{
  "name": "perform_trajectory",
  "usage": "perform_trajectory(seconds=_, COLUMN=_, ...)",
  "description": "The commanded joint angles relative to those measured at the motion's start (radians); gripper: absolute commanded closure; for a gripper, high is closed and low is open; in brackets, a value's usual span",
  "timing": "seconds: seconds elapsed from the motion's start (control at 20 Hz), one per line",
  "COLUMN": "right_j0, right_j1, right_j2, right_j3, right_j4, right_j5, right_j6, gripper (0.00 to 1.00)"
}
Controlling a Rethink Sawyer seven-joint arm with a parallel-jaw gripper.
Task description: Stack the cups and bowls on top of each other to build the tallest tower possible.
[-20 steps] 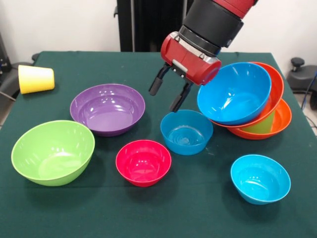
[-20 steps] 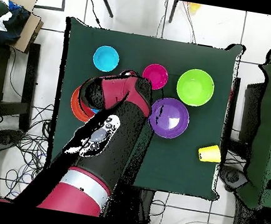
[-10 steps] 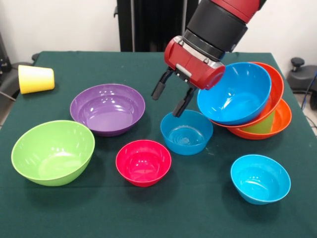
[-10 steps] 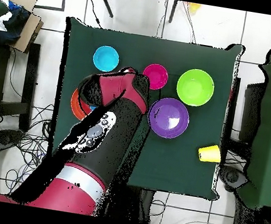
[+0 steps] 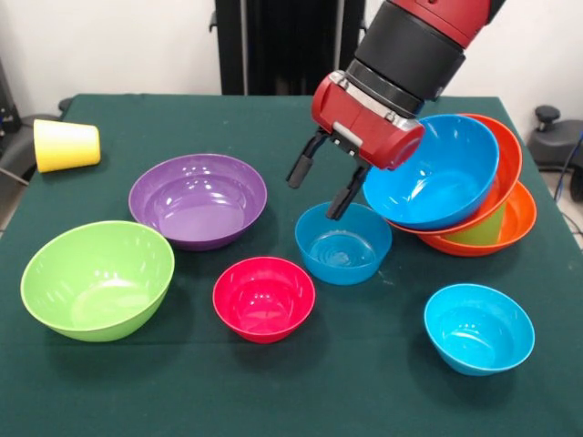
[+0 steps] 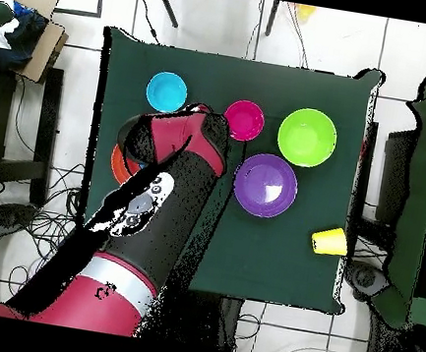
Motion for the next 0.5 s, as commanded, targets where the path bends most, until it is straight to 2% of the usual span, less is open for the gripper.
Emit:
perform_trajectory(seconds=0.05, right_j0=0.025, right_j1=0.072, right_j2=0.047, right_j3=-0.05, right_j4=0.039, right_j5=0.03, right_j6=0.128, gripper=0.0)
perform_trajectory(seconds=0.5, right_j0=0.038, right_j1=0.106, right_j2=0.02, right_j3=-0.037, right_j4=0.062, right_j5=-0.037, right_j6=0.133, gripper=0.0)
